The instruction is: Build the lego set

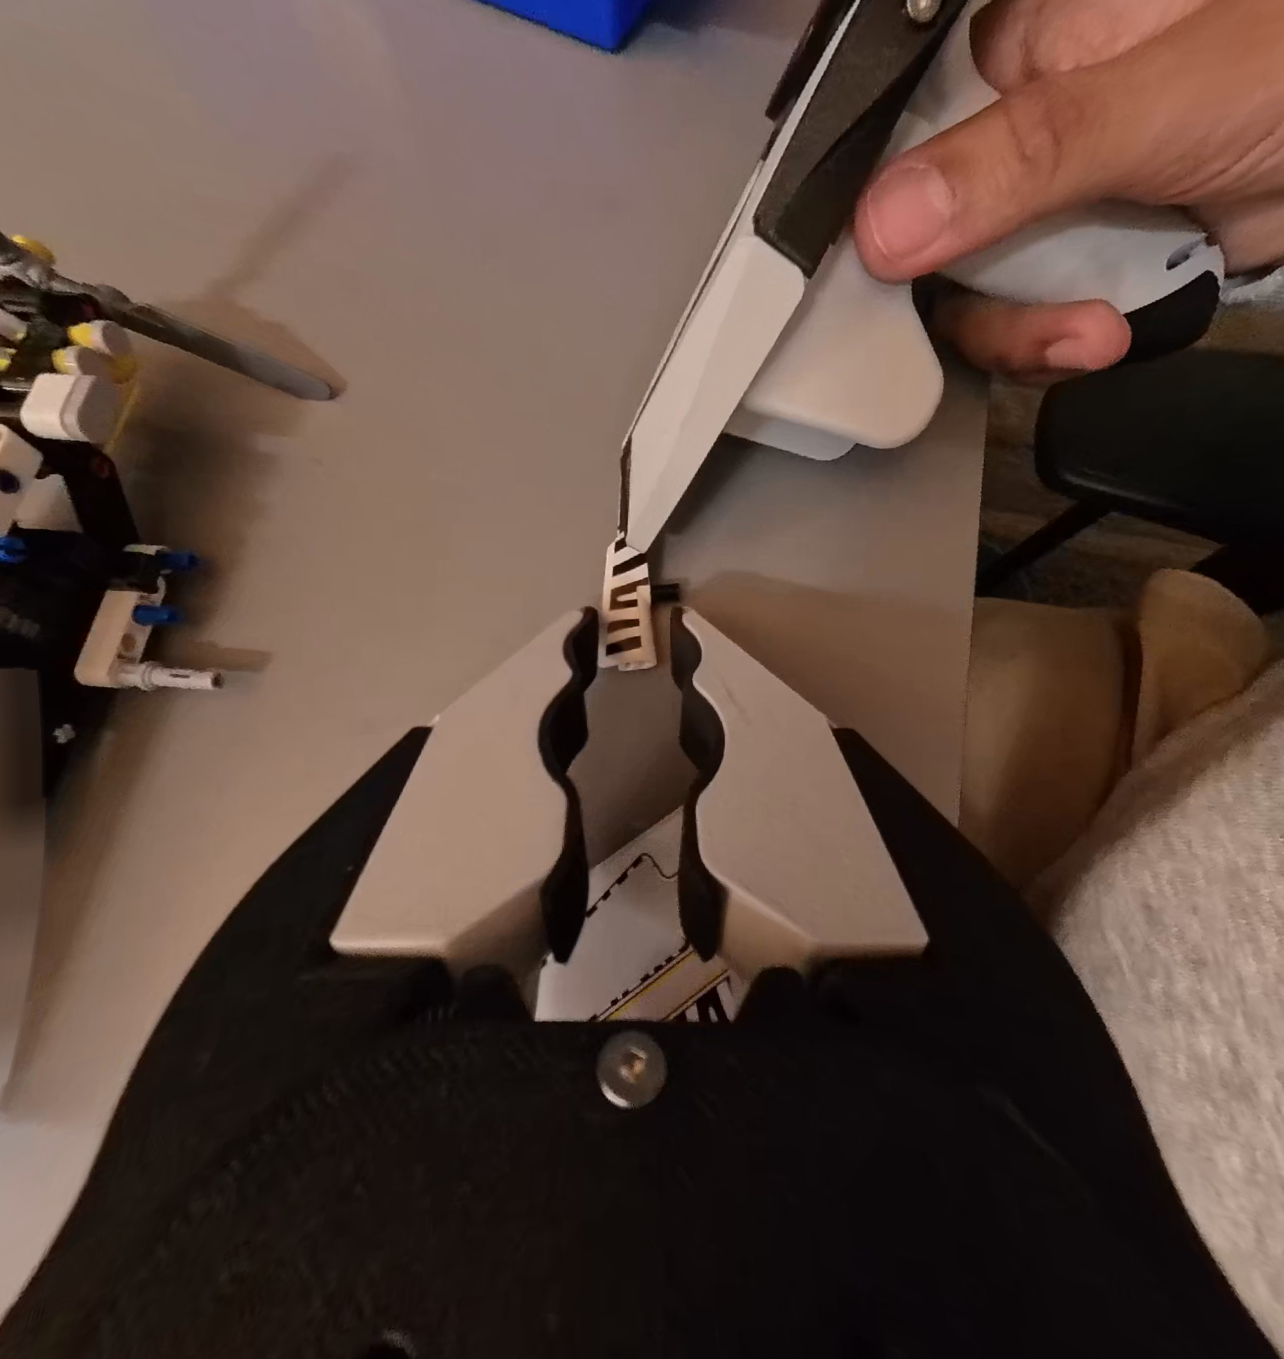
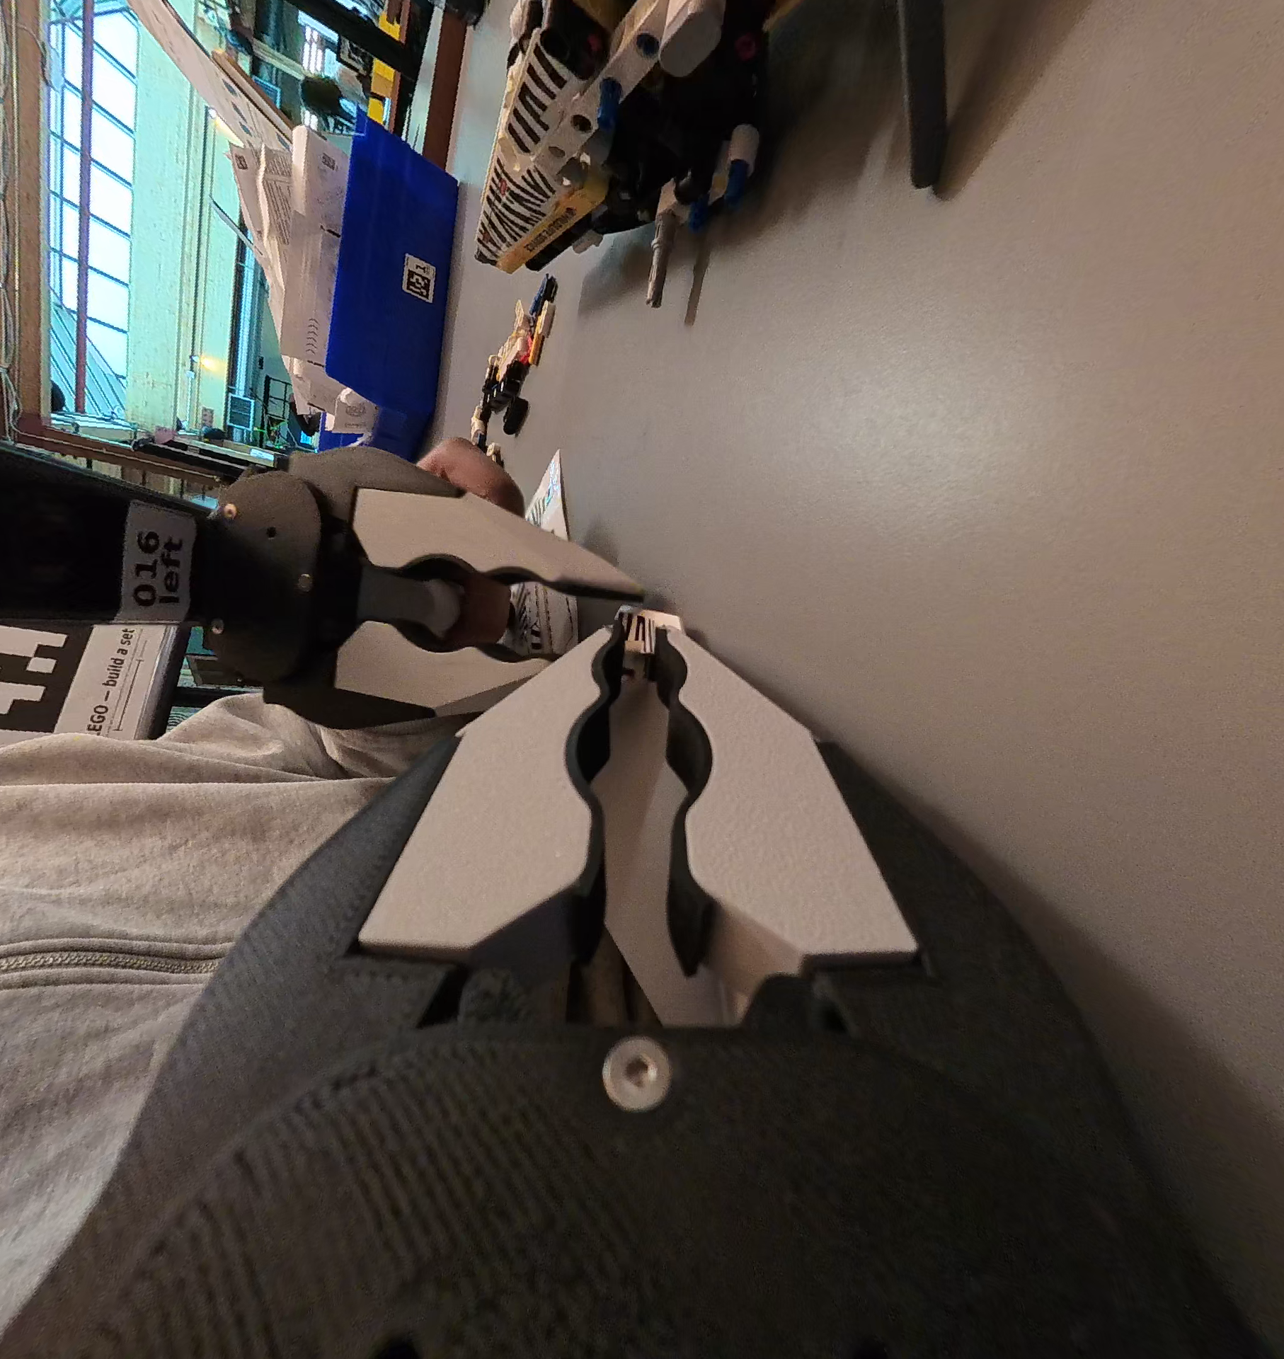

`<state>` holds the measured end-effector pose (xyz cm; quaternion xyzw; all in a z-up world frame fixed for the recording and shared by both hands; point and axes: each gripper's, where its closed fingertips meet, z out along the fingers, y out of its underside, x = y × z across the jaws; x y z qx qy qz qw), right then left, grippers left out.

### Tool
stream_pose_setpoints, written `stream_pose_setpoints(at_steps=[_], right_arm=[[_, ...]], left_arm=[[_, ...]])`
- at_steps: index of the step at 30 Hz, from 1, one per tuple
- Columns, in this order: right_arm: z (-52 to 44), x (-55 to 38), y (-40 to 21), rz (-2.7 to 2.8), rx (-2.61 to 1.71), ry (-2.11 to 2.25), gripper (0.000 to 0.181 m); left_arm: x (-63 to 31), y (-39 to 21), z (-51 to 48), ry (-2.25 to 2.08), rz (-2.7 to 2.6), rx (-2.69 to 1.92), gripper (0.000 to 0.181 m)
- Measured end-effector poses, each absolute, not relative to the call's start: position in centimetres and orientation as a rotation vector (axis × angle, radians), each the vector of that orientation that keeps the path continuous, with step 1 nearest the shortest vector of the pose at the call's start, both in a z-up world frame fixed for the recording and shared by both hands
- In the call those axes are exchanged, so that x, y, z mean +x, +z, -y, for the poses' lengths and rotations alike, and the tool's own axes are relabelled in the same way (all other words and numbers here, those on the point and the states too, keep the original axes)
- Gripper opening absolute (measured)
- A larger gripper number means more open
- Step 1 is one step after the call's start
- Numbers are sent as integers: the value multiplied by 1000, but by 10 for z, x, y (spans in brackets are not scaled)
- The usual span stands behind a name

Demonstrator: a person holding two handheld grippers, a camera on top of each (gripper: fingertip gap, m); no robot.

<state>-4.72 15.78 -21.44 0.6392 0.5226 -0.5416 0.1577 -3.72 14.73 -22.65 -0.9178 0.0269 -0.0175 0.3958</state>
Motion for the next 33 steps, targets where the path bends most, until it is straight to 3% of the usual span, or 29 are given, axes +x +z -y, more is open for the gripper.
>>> stream_pose_setpoints(at_steps=[23, 28, 33], right_arm=[[-169, -51, -209, -1530, 1856, -1609, 16], [-172, -55, -210, -1852, 1914, -1624, 24], [-168, -52, -215, -2361, 1880, -1543, 19]], left_arm=[[-38, -230, -147, -64, -52, -2349, 15], [-38, -230, -147, -71, -47, -2349, 15], [-38, -230, -147, -73, -45, -2350, 15]])
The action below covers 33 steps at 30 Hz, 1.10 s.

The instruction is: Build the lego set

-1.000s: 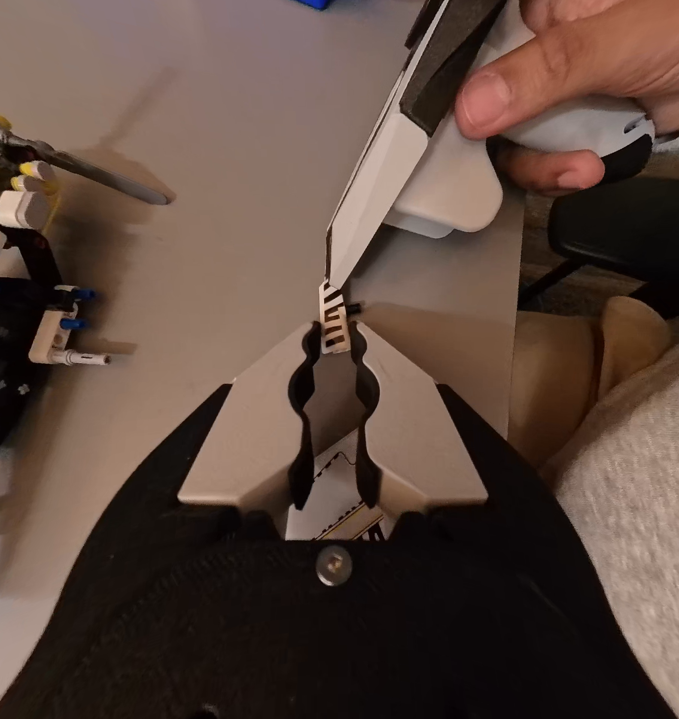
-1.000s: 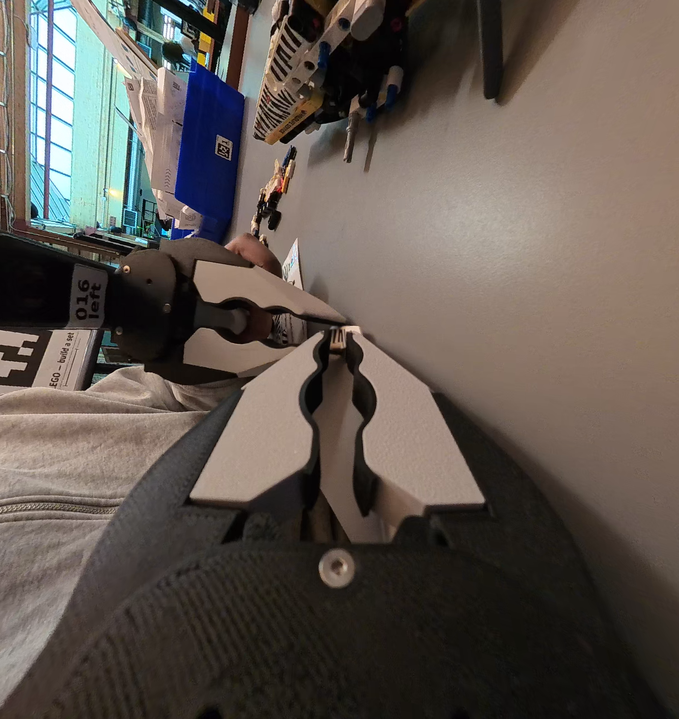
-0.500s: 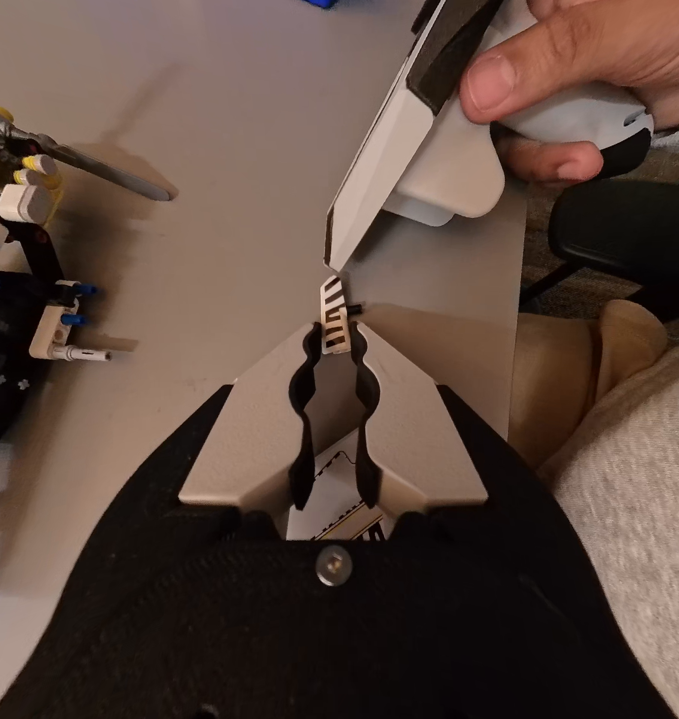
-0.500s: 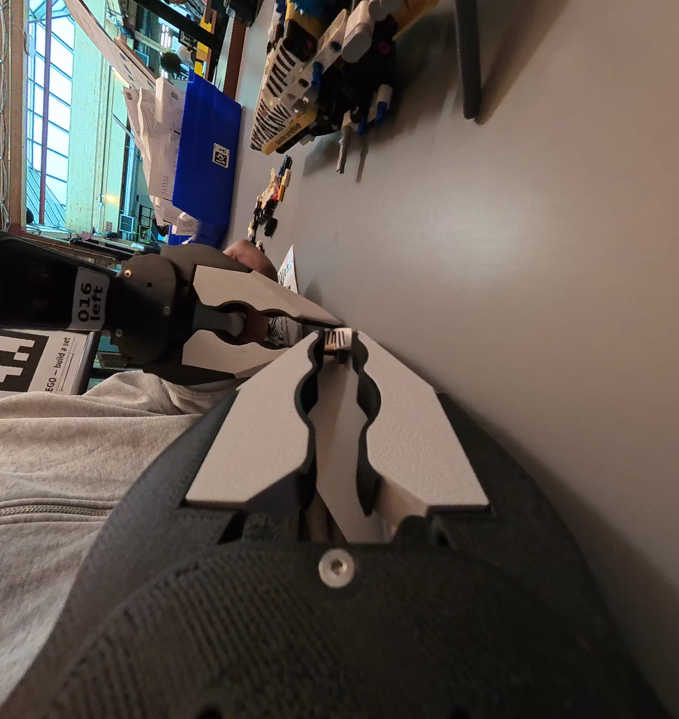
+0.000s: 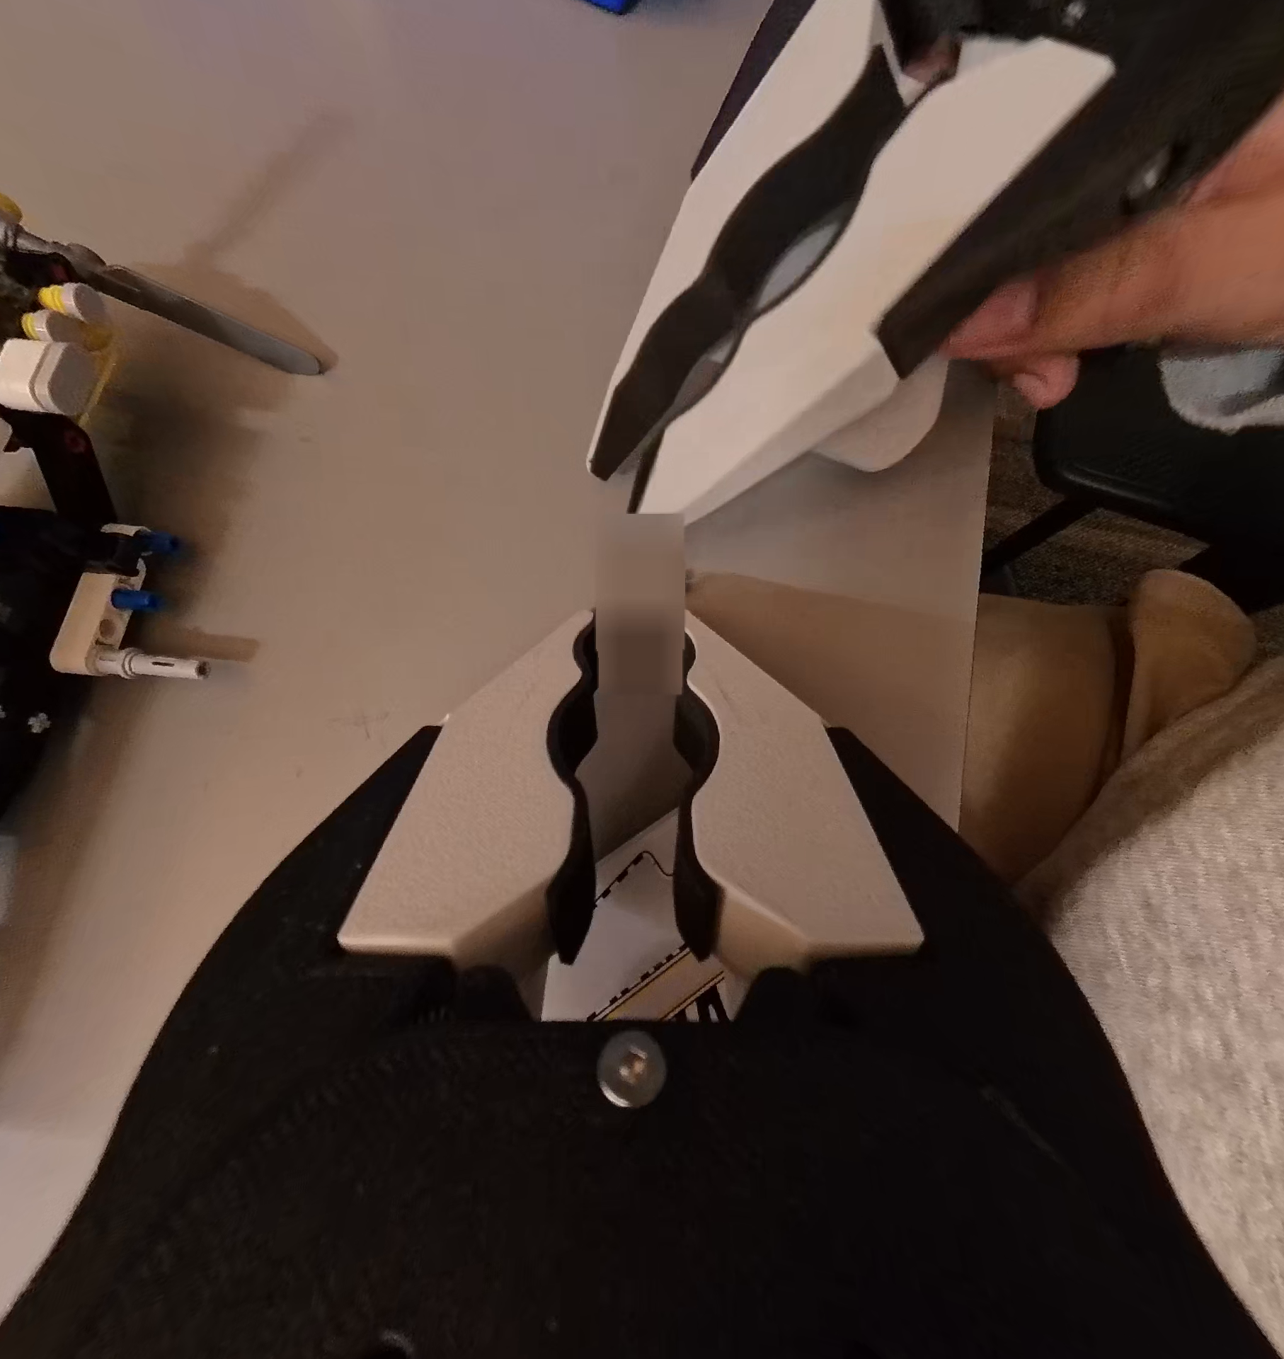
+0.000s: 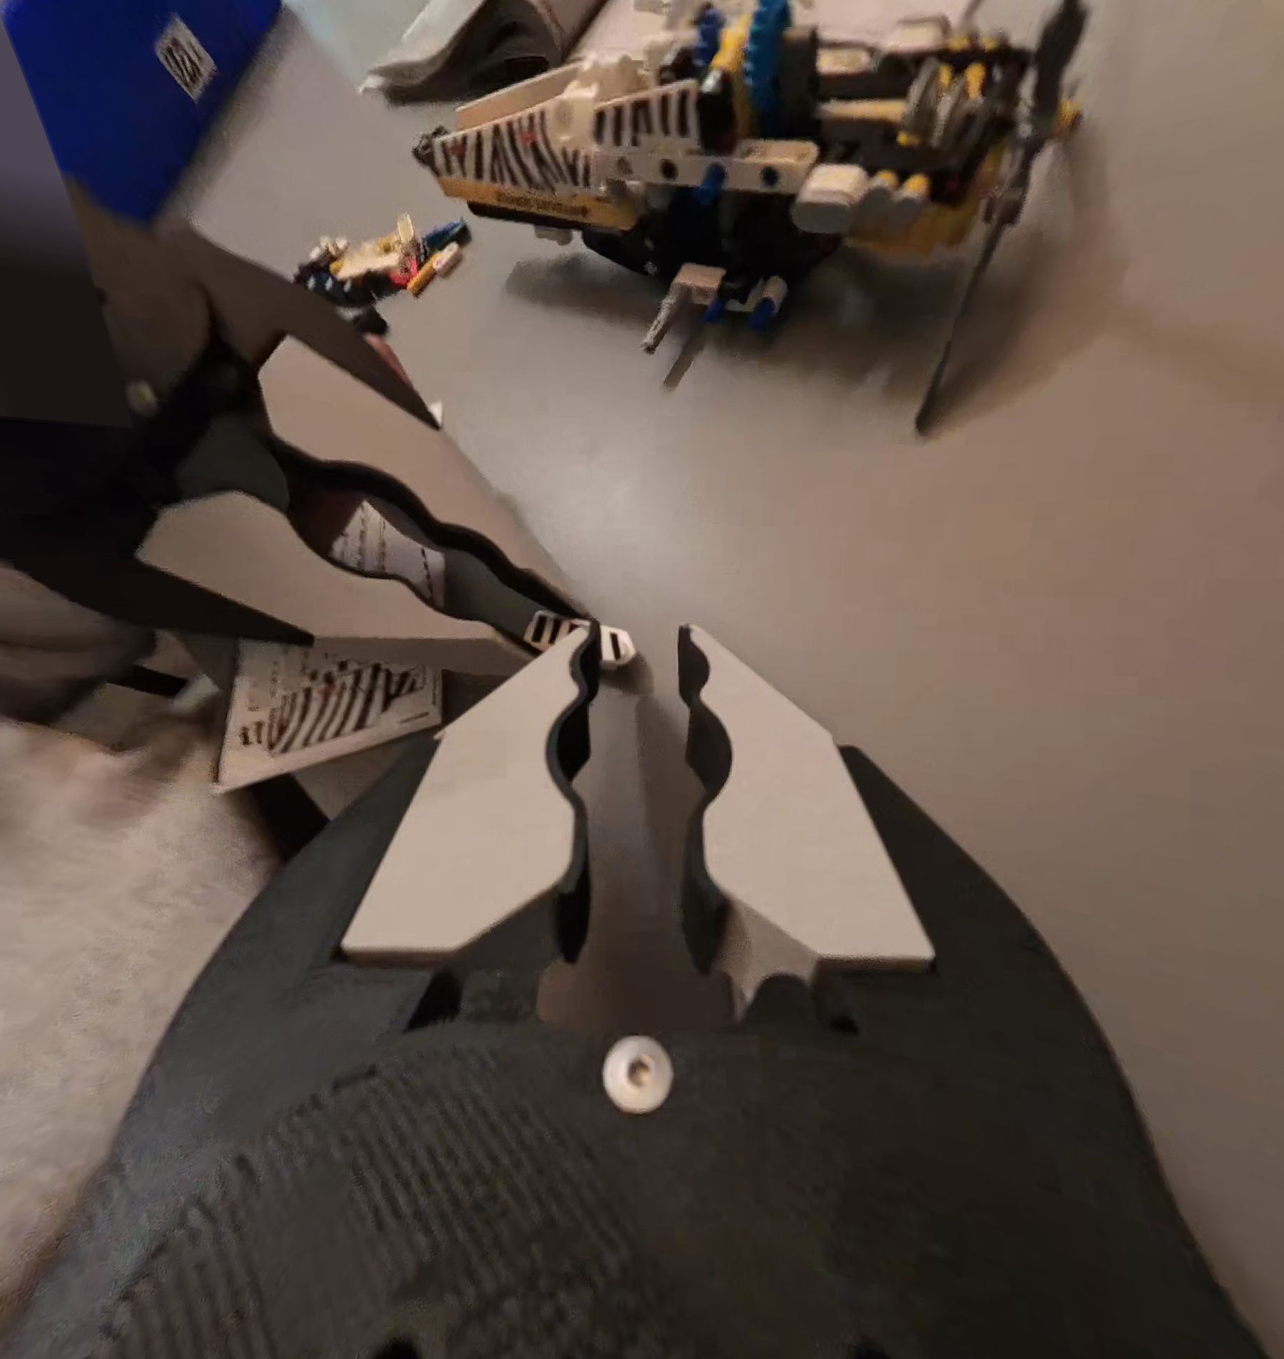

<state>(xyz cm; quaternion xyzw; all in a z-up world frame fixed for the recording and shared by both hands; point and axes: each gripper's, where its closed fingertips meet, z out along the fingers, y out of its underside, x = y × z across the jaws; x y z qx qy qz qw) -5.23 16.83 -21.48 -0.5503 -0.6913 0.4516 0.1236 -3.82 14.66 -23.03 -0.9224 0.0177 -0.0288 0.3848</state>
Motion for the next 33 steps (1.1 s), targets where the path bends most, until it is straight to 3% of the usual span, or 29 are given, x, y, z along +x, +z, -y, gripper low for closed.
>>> stream_pose_setpoints(at_steps=[11, 25, 33], right_arm=[[-153, -43, -201, 1967, -1169, 1139, 0], [-171, -51, -218, 1994, -1281, 956, 0], [-152, -44, -218, 2070, -1135, 941, 0]], left_arm=[[-38, -230, -147, -76, -41, -2351, 15], [-38, -230, -146, -90, -33, -2350, 15], [-38, -230, -146, -95, -28, -2350, 16]])
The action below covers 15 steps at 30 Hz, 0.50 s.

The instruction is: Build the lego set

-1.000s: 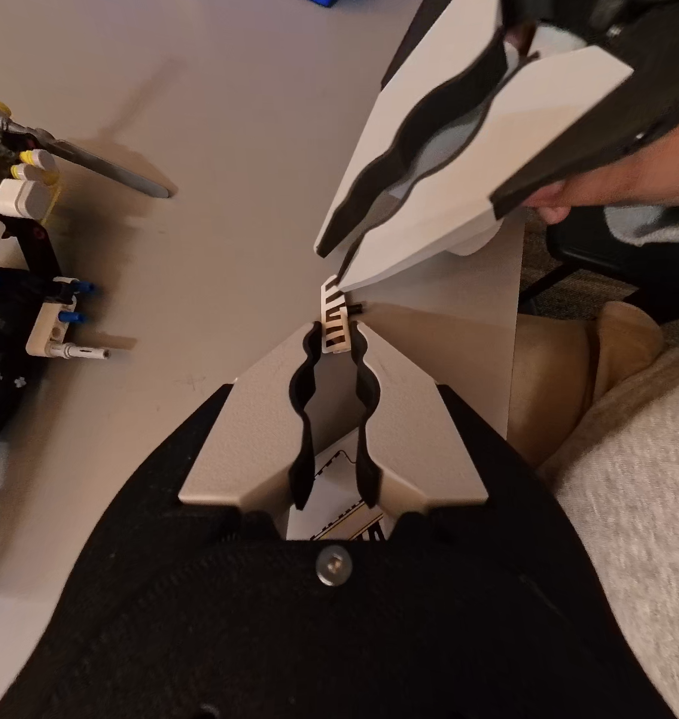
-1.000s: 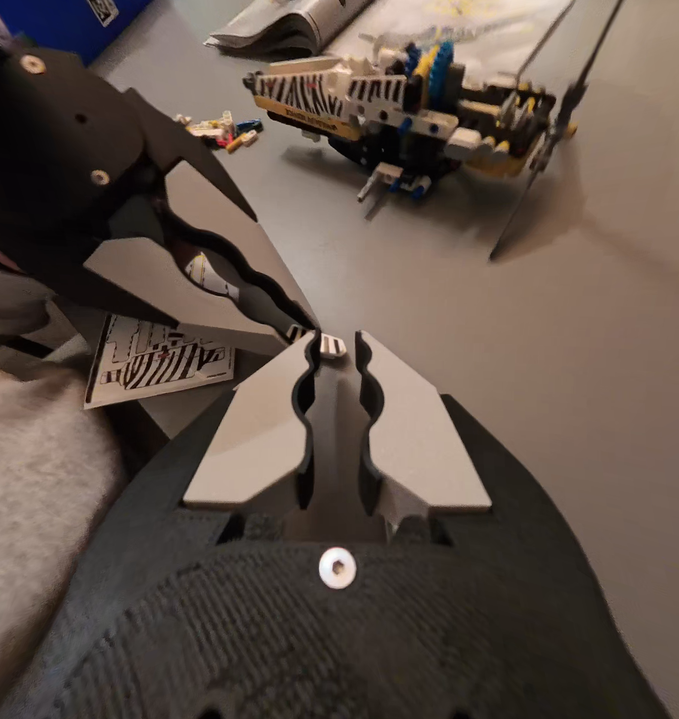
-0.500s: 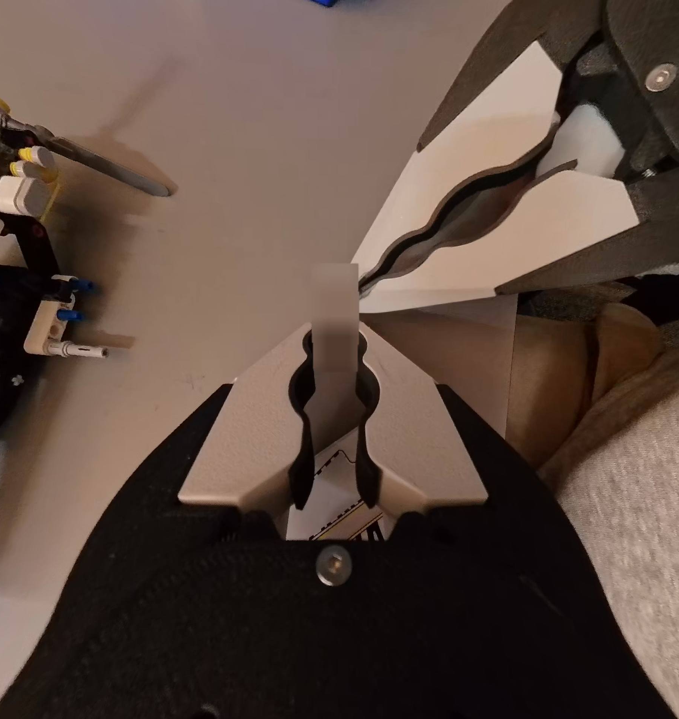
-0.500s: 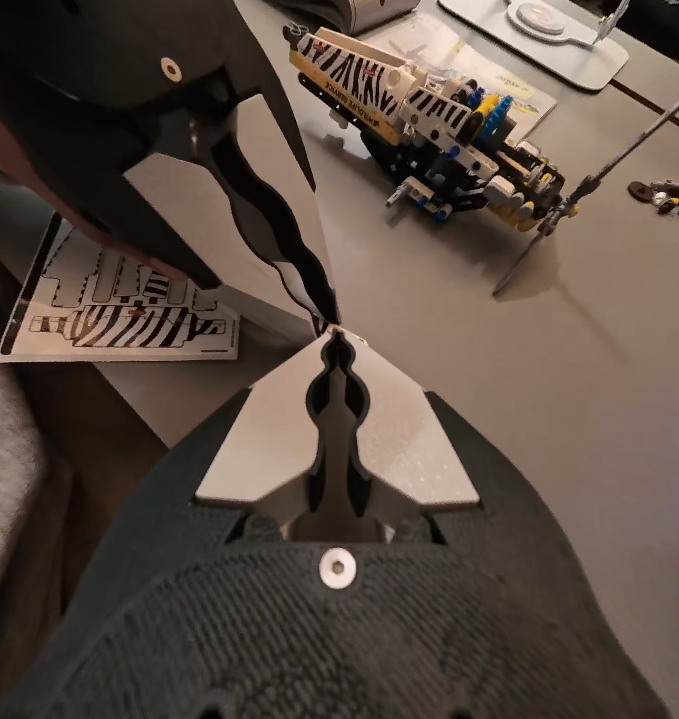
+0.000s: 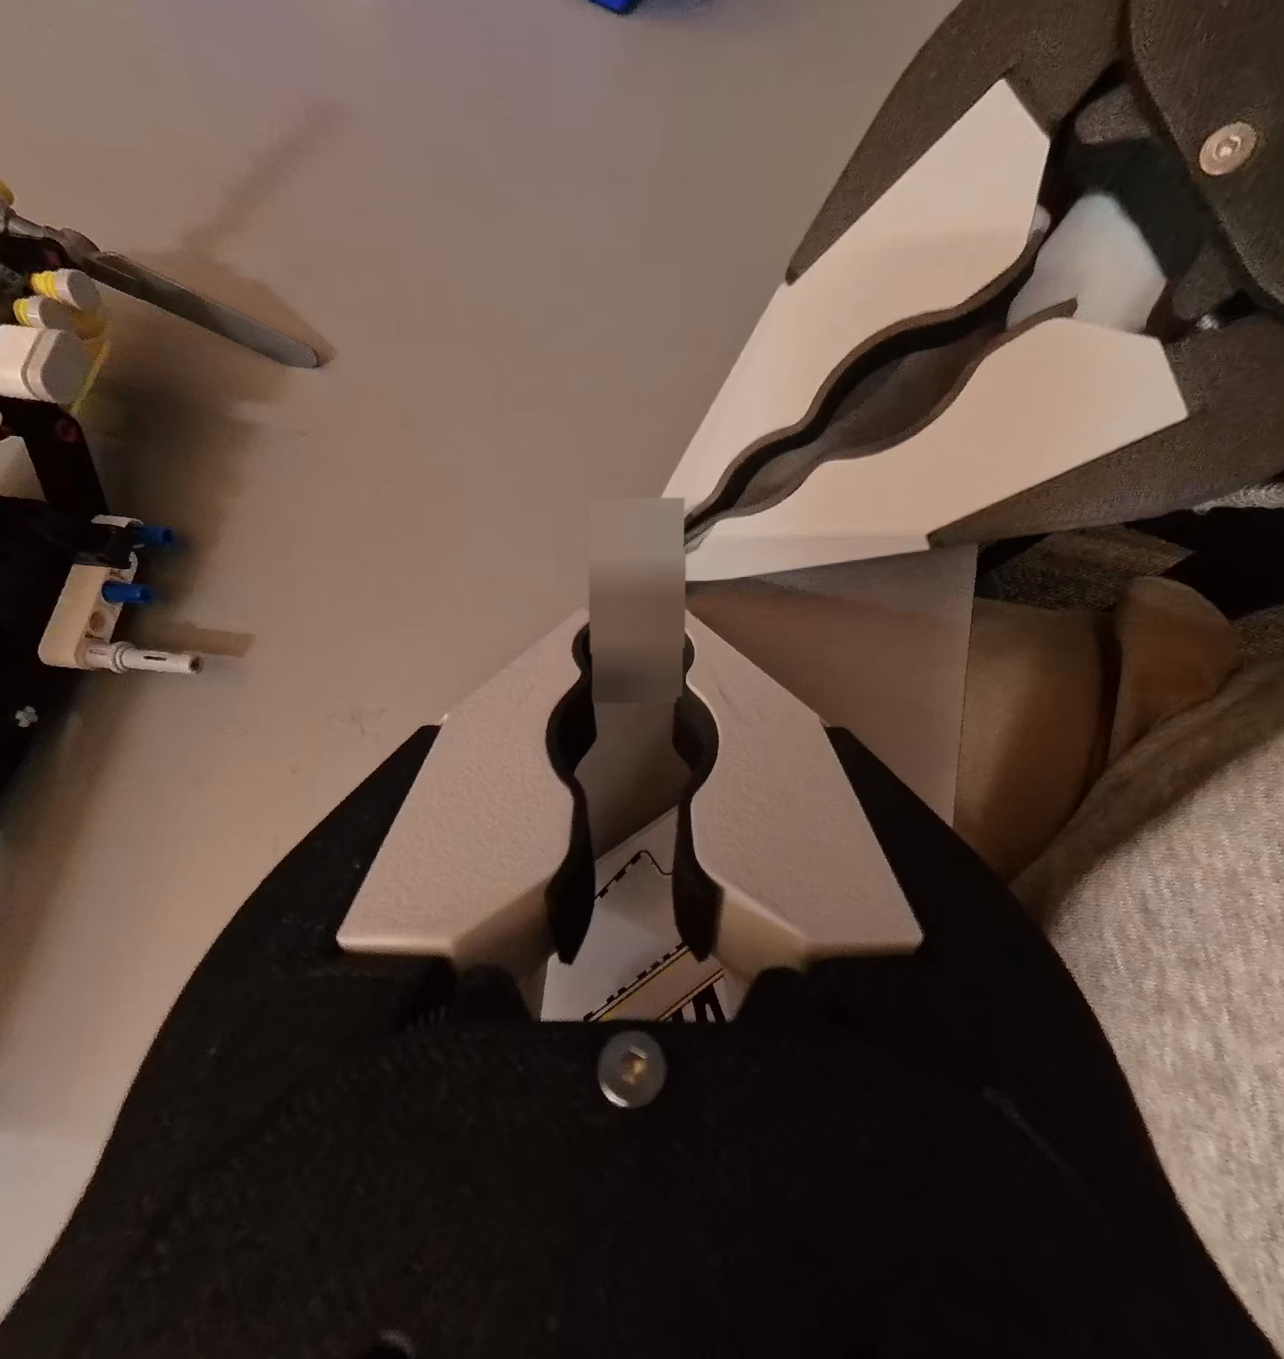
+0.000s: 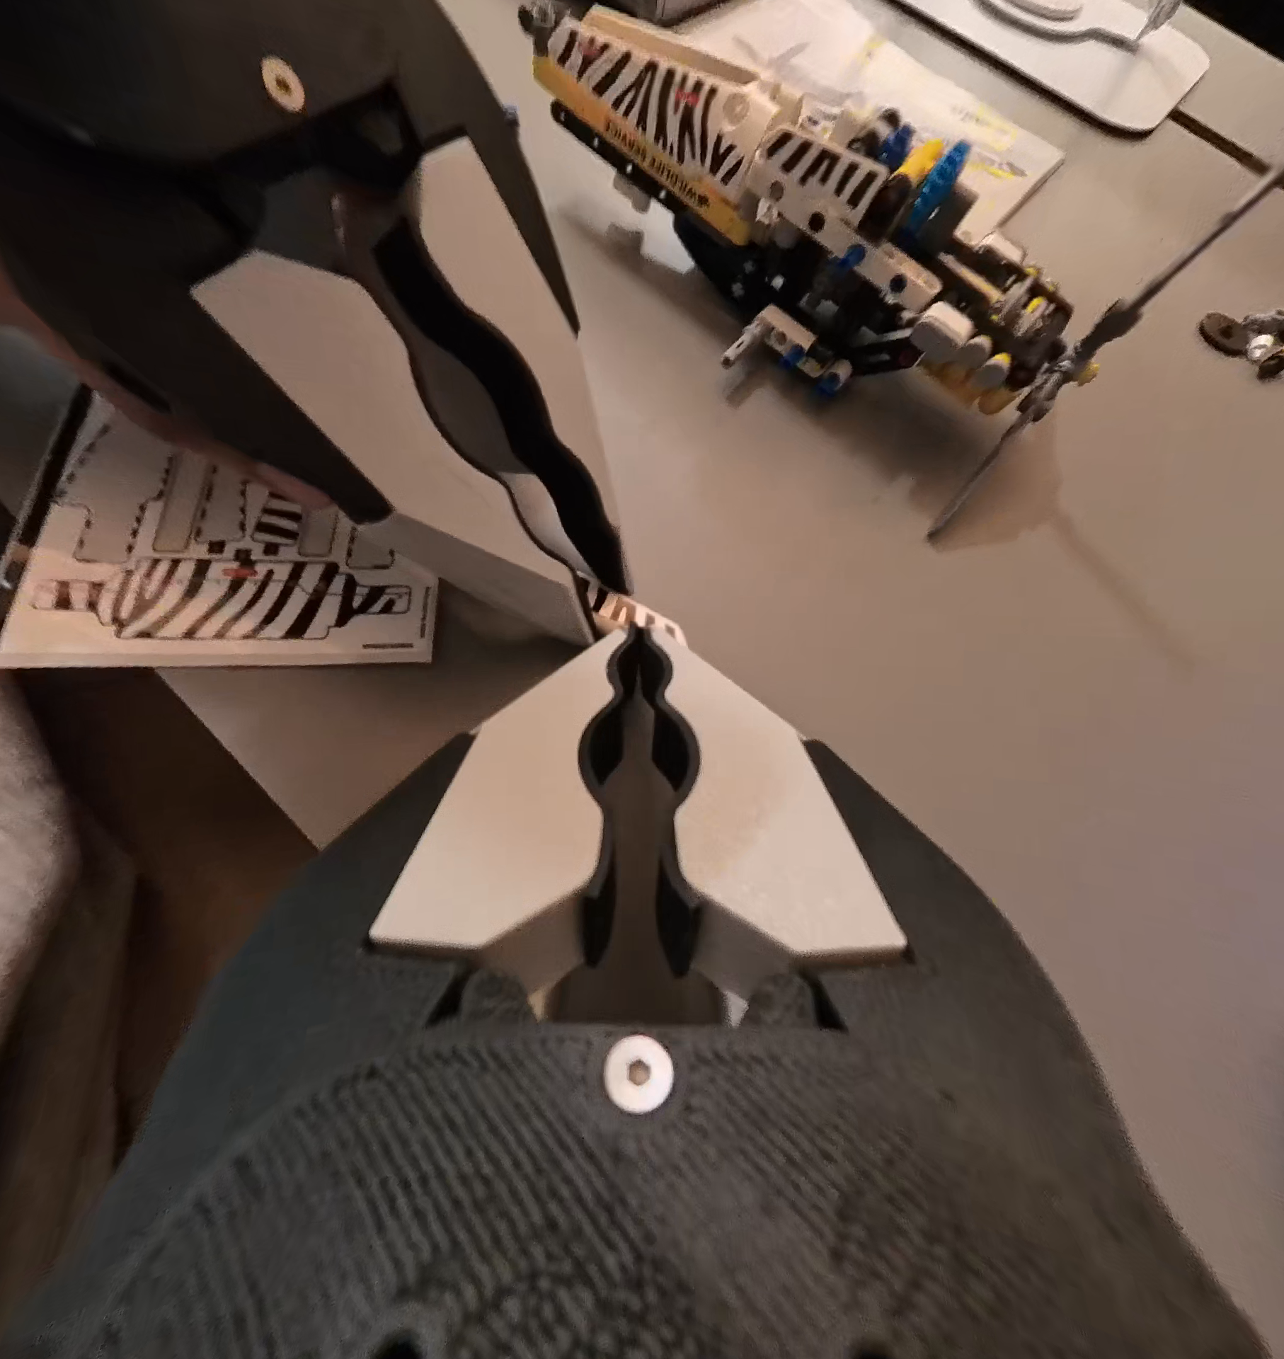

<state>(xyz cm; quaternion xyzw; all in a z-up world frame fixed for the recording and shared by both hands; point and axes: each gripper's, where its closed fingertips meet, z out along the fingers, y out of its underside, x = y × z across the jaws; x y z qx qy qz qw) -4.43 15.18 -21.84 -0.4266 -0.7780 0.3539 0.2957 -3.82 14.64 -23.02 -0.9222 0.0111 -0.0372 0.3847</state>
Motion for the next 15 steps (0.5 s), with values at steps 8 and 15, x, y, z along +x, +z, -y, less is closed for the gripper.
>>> stream_pose_setpoints(at_steps=[8, 15], right_arm=[[-168, -49, -218, 2009, -1215, 913, 0], [-151, -44, -210, 2035, -1086, 952, 0]], left_arm=[[-38, -230, -147, -94, -28, -2350, 15], [-38, -230, -146, -93, -27, -2350, 15]])
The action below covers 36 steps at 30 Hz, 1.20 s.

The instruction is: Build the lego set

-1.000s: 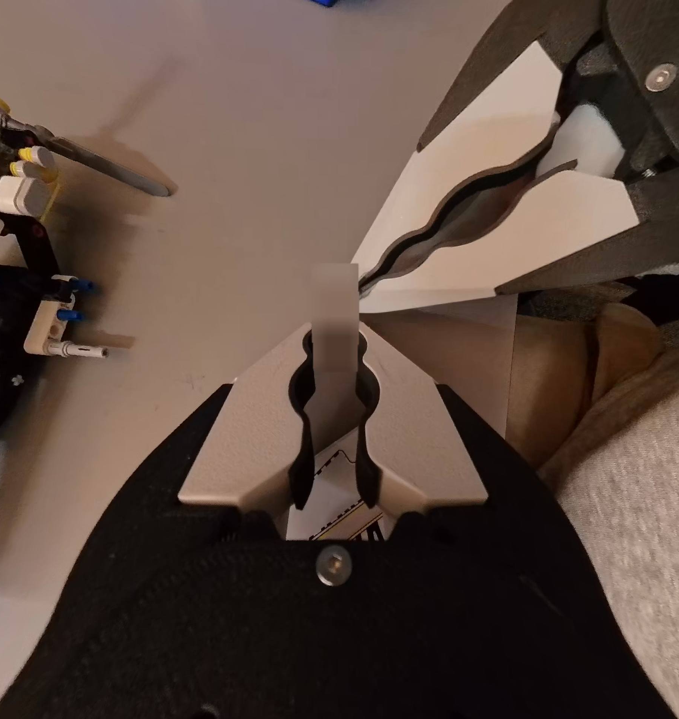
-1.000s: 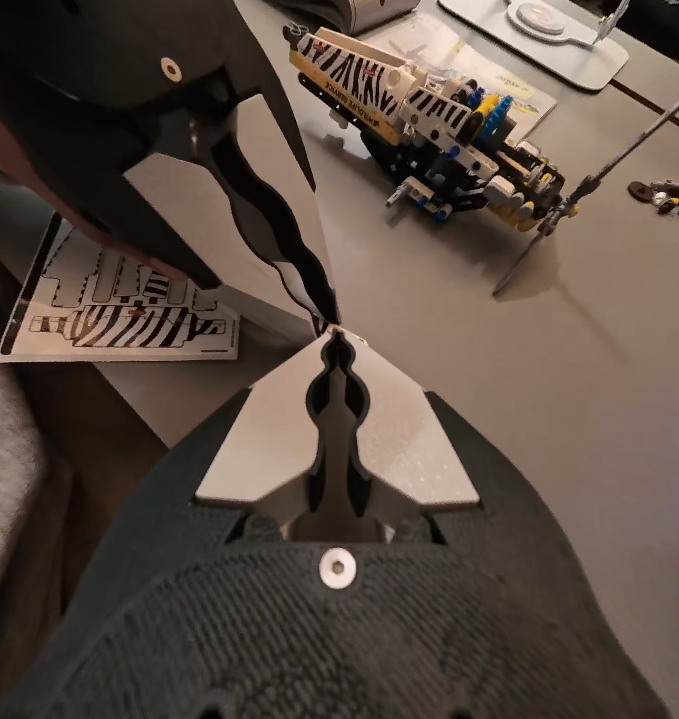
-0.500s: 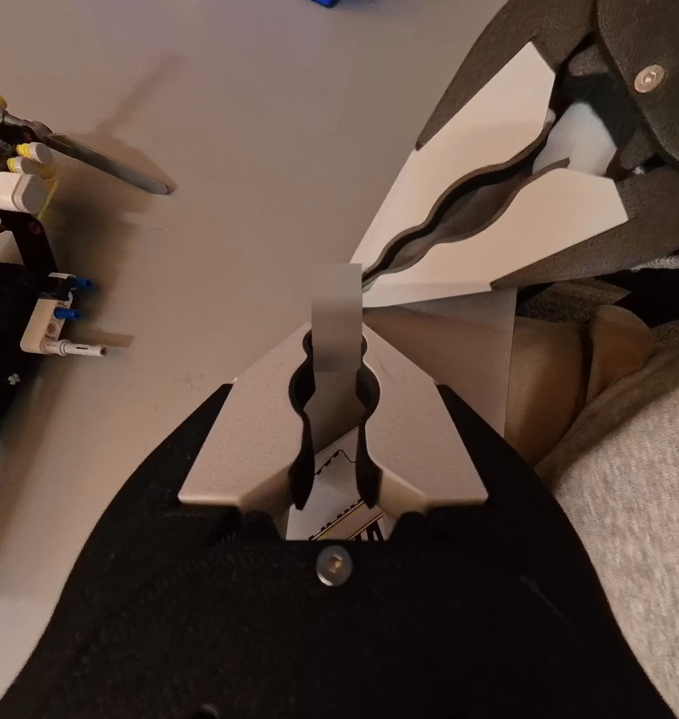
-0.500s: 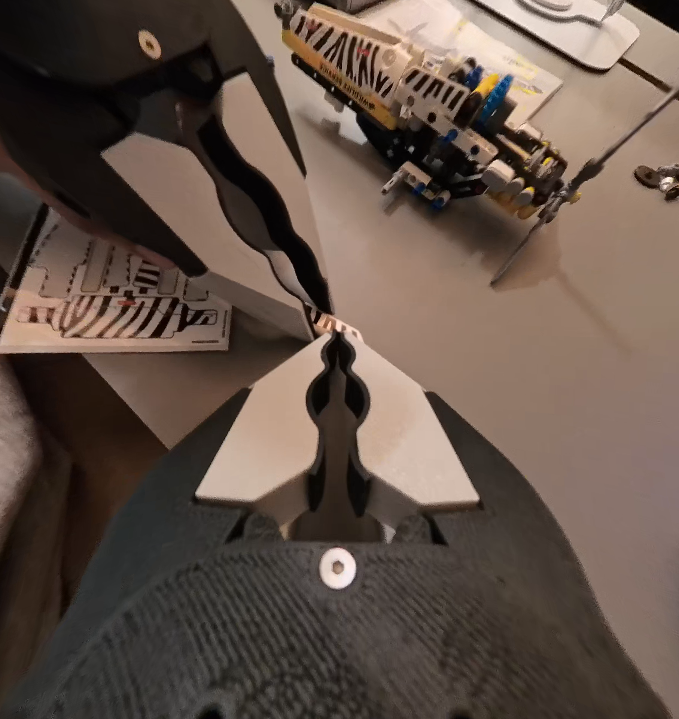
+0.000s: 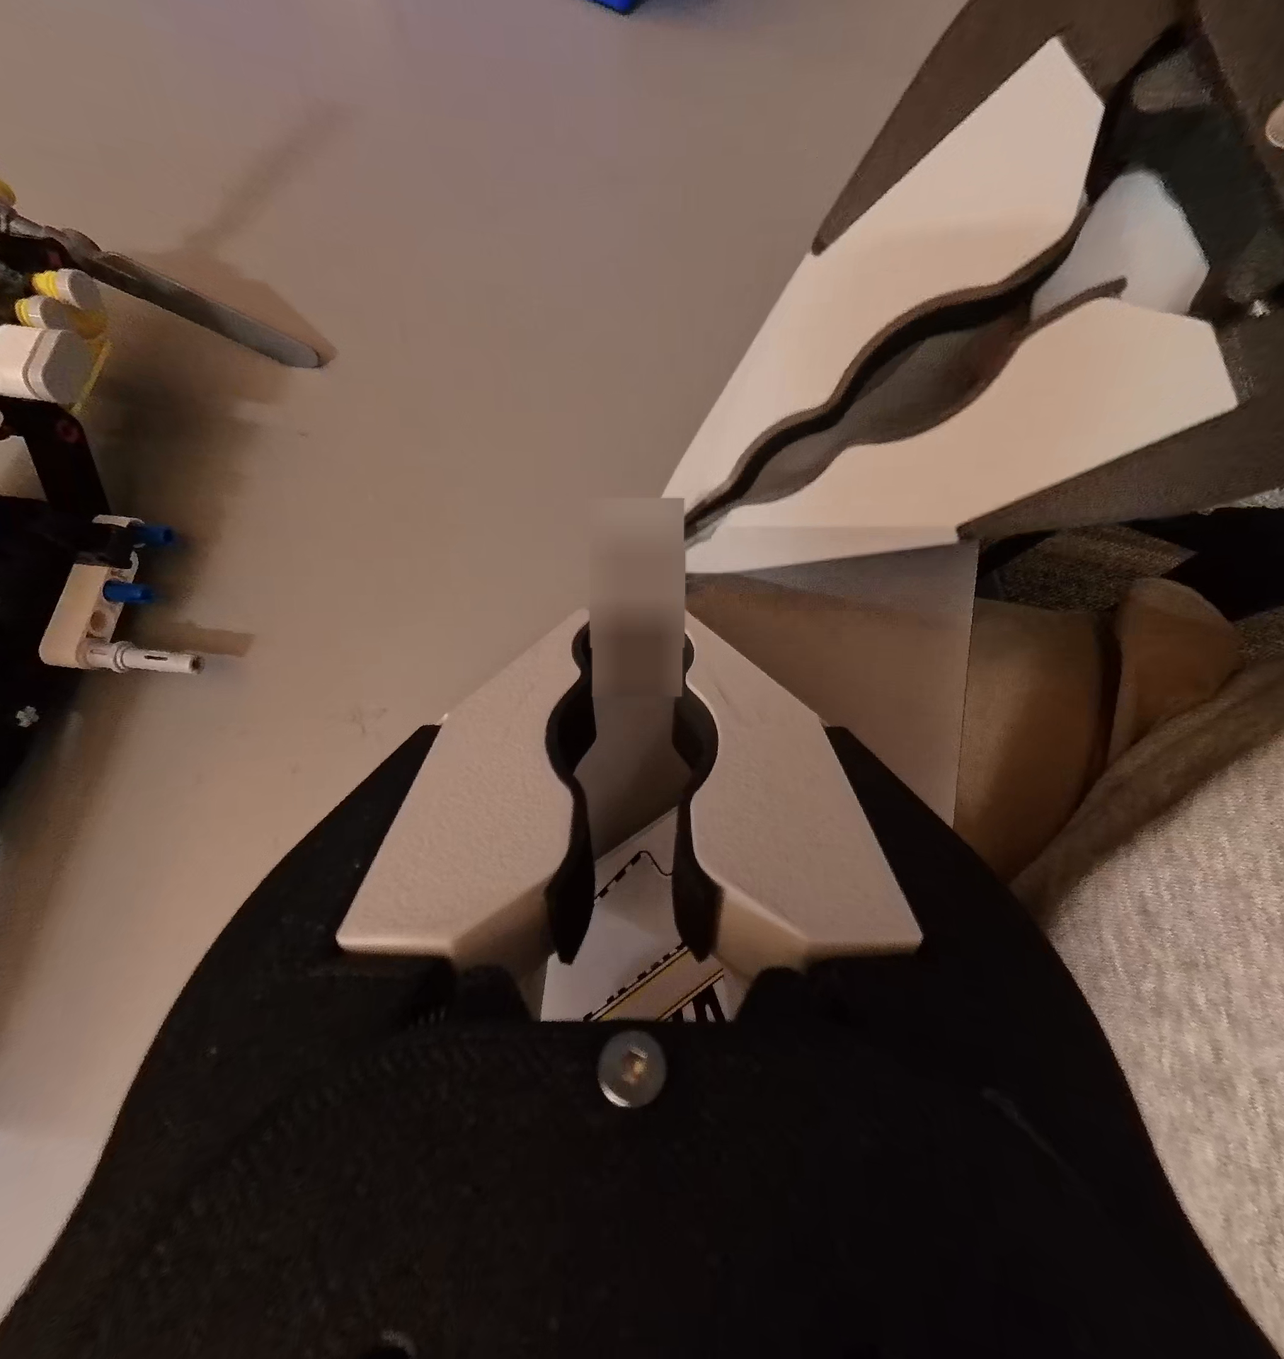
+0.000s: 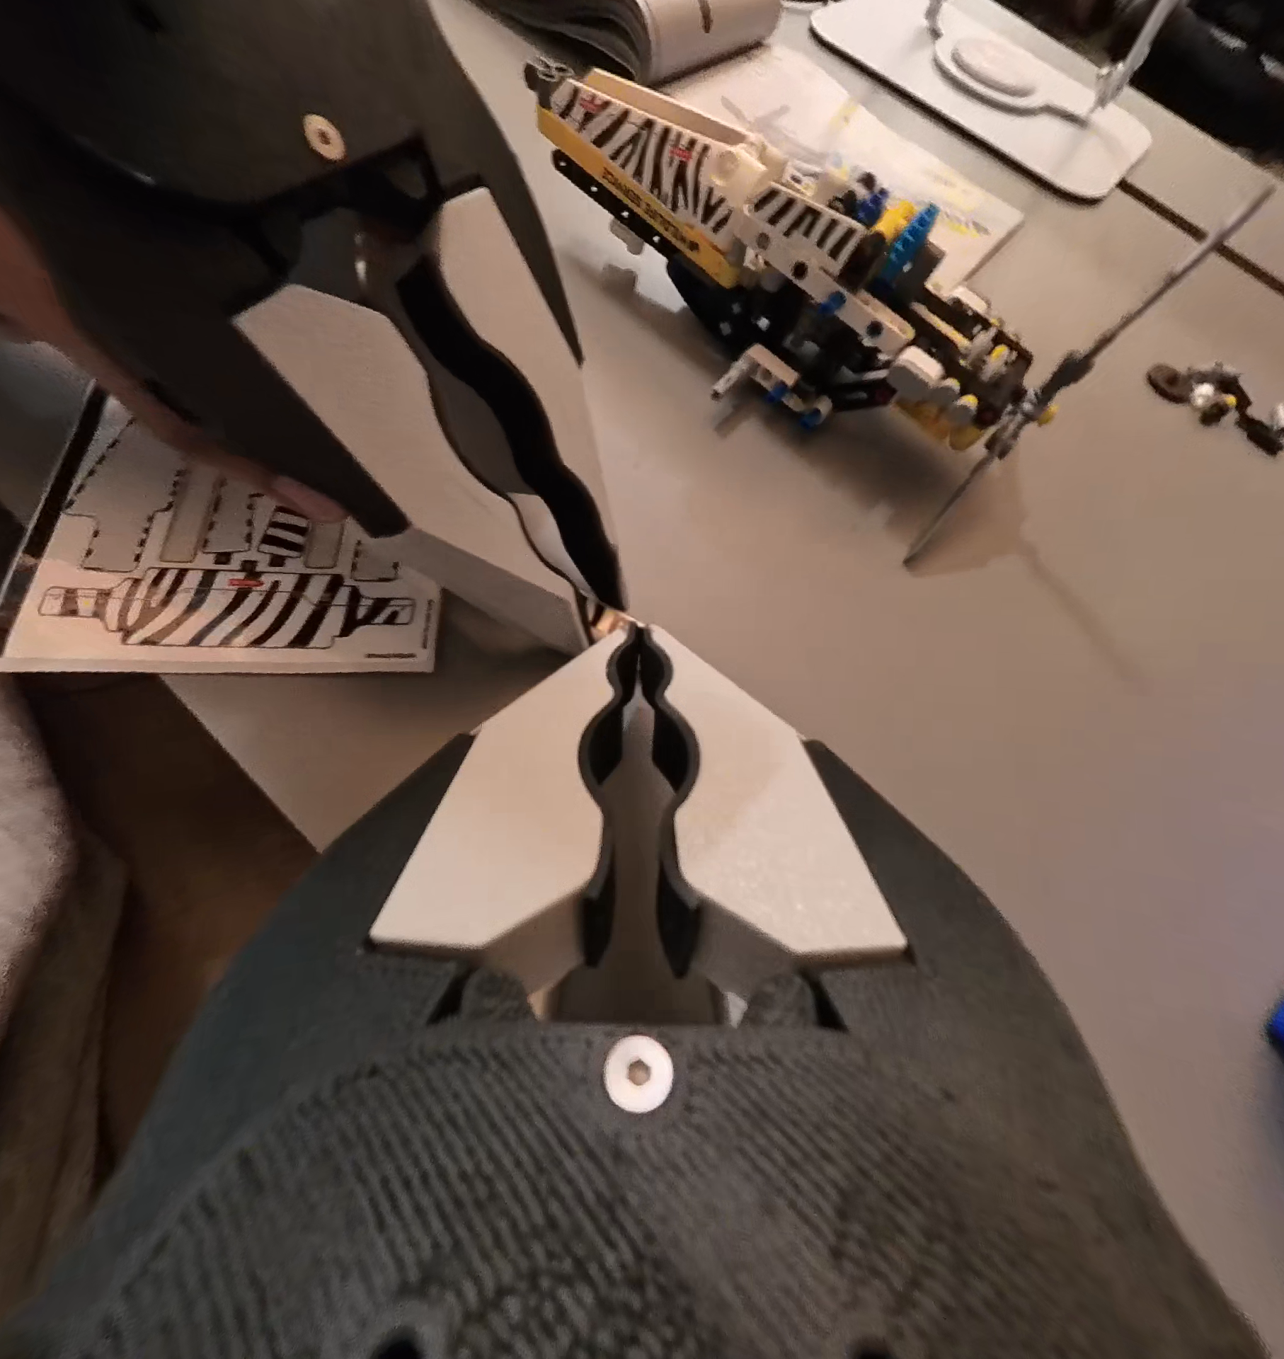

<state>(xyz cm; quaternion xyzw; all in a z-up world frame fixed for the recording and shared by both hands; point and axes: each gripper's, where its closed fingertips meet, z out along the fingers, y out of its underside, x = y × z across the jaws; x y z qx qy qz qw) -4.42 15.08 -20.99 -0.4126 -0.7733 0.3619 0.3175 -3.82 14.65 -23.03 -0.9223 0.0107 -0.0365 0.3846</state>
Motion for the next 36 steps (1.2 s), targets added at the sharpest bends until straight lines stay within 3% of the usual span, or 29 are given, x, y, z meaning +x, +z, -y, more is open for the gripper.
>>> stream_pose_setpoints(at_steps=[36], right_arm=[[-161, -58, -219, 2020, -1154, 798, 0]], left_arm=[[-38, -230, -146, -95, -21, -2351, 16]])
